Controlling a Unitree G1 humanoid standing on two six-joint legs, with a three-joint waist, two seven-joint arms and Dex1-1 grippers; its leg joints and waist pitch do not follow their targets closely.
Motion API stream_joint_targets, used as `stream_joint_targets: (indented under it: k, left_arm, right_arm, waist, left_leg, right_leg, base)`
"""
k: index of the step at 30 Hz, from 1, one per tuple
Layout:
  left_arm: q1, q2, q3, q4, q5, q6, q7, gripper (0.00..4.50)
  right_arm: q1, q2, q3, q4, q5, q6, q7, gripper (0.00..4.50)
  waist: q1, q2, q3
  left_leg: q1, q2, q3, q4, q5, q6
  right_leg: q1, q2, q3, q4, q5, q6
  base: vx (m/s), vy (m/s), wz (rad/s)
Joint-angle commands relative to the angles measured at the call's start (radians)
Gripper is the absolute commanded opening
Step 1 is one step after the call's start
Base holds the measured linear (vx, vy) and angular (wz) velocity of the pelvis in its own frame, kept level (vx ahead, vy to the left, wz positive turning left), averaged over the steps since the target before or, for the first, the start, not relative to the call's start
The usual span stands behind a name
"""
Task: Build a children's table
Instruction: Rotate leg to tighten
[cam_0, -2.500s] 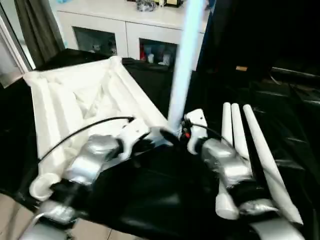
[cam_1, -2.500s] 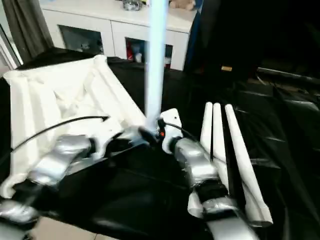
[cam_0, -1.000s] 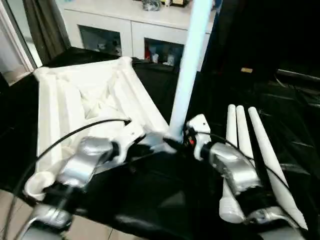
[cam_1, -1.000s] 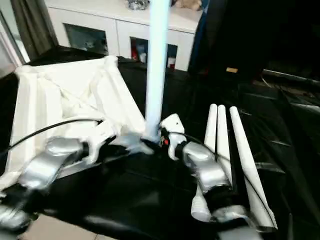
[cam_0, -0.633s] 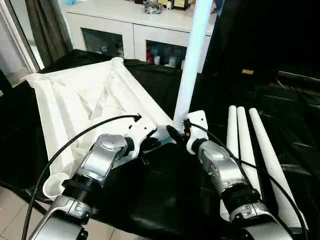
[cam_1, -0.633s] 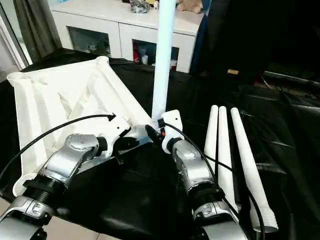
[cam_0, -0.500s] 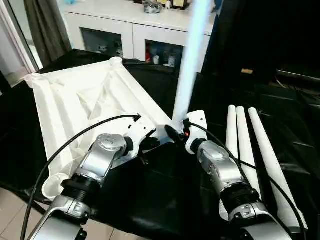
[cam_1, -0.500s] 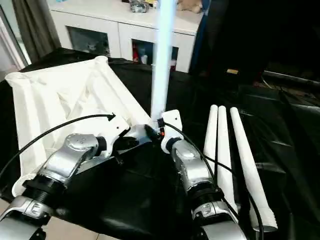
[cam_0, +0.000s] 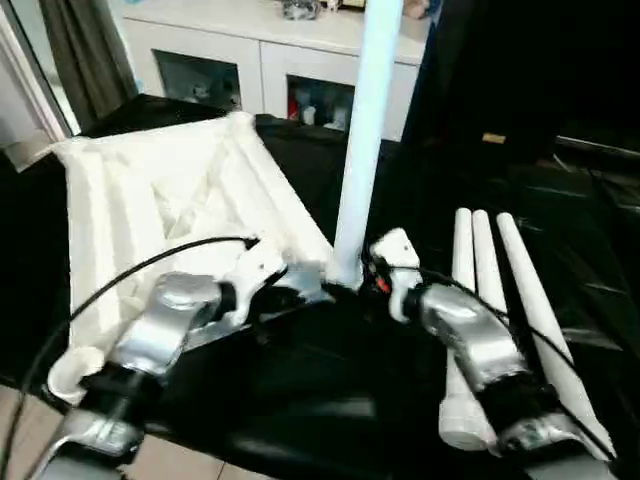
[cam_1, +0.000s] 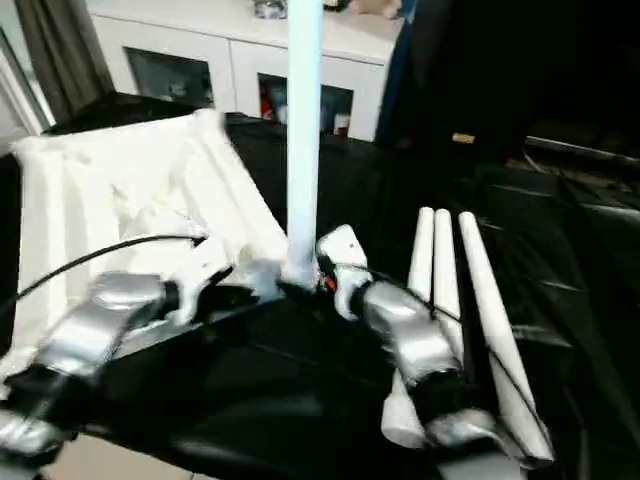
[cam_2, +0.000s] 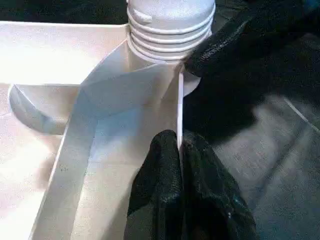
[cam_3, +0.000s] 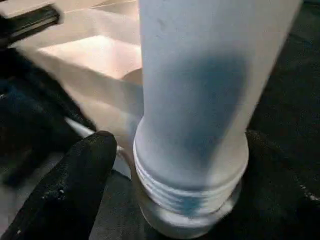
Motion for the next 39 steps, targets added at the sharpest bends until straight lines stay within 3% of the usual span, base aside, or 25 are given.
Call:
stream_joint_targets:
  k: [1, 9, 17, 23, 29, 34, 36, 39]
  left_arm:
    - [0.024, -0.012, -0.024, -0.015, -0.063, -0.031, -0.064, 0.00]
    - [0.032, 0.010, -0.032, -0.041, -0.084, -0.024, -0.127, 0.00]
    - [0.034, 0.010, -0.027, -0.045, -0.083, -0.020, -0.133, 0.00]
    - [0.041, 0.018, -0.030, -0.052, -0.081, -0.014, -0.140, 0.00]
    - [0.035, 0.011, -0.026, -0.035, -0.067, -0.009, -0.114, 0.00]
    - [-0.046, -0.097, -0.016, 0.097, 0.018, 0.015, 0.120, 0.00]
    - [-0.058, -0.115, -0.015, 0.115, 0.028, 0.022, 0.154, 0.00]
    - [-0.104, -0.184, -0.003, 0.178, 0.051, 0.032, 0.277, 0.00]
  right_arm:
    - [0.014, -0.021, 0.029, -0.056, 0.009, 0.009, 0.065, 4.09]
    - [0.022, -0.048, 0.017, -0.083, 0.030, 0.020, 0.094, 4.09]
    - [0.021, -0.046, 0.018, -0.089, 0.049, 0.043, 0.128, 3.58]
    - [0.025, -0.044, 0.021, -0.089, 0.046, 0.043, 0.123, 2.86]
    - [0.029, -0.029, 0.011, -0.066, 0.031, 0.044, 0.061, 2.73]
    - [0.010, 0.107, -0.063, 0.055, -0.003, 0.079, -0.273, 2.72]
    - [0.005, 0.128, -0.074, 0.072, -0.004, 0.085, -0.320, 2.72]
    - [-0.022, 0.199, -0.095, 0.133, -0.005, 0.095, -0.453, 2.72]
  waist:
    - [0.004, -0.004, -0.042]
    - [0.008, -0.003, -0.043]
    - [0.010, -0.005, -0.043]
    - [0.011, -0.002, -0.044]
    - [0.008, -0.004, -0.044]
    - [0.006, -0.006, -0.039]
    - [0.005, -0.006, -0.039]
    - [0.004, -0.005, -0.038]
  left_leg:
    - [-0.016, 0.001, 0.012, -0.058, -0.152, 0.068]
    - [-0.014, 0.002, 0.013, -0.059, -0.144, 0.057]
    - [-0.014, 0.002, 0.012, -0.059, -0.142, 0.057]
    - [-0.015, 0.000, 0.012, -0.057, -0.125, 0.058]
    - [-0.014, 0.000, 0.012, -0.058, -0.131, 0.052]
    - [-0.008, -0.003, 0.013, -0.061, -0.169, 0.021]
    - [-0.009, -0.004, 0.009, -0.063, -0.187, 0.009]
    - [-0.006, -0.004, 0.011, -0.063, -0.202, 0.009]
  right_leg:
    - [0.061, -0.046, 0.042, -0.071, -0.206, -0.174]
    - [0.062, -0.045, 0.043, -0.067, -0.174, -0.189]
    - [0.063, -0.047, 0.043, -0.068, -0.190, -0.183]
    - [0.064, -0.046, 0.043, -0.065, -0.164, -0.187]
    - [0.064, -0.046, 0.042, -0.066, -0.177, -0.183]
    - [0.057, -0.048, 0.043, -0.082, -0.293, -0.150]
    - [0.057, -0.048, 0.042, -0.085, -0.348, -0.125]
    - [0.049, -0.047, 0.043, -0.090, -0.362, -0.113]
  base:
    - [0.000, 0.000, 0.00]
    - [0.000, 0.000, 0.00]
    - [0.000, 0.000, 0.00]
    - [0.000, 0.000, 0.00]
    - [0.000, 0.000, 0.00]
    - [0.000, 0.000, 0.00]
    - [0.000, 0.000, 0.00]
    - [0.000, 0.000, 0.00]
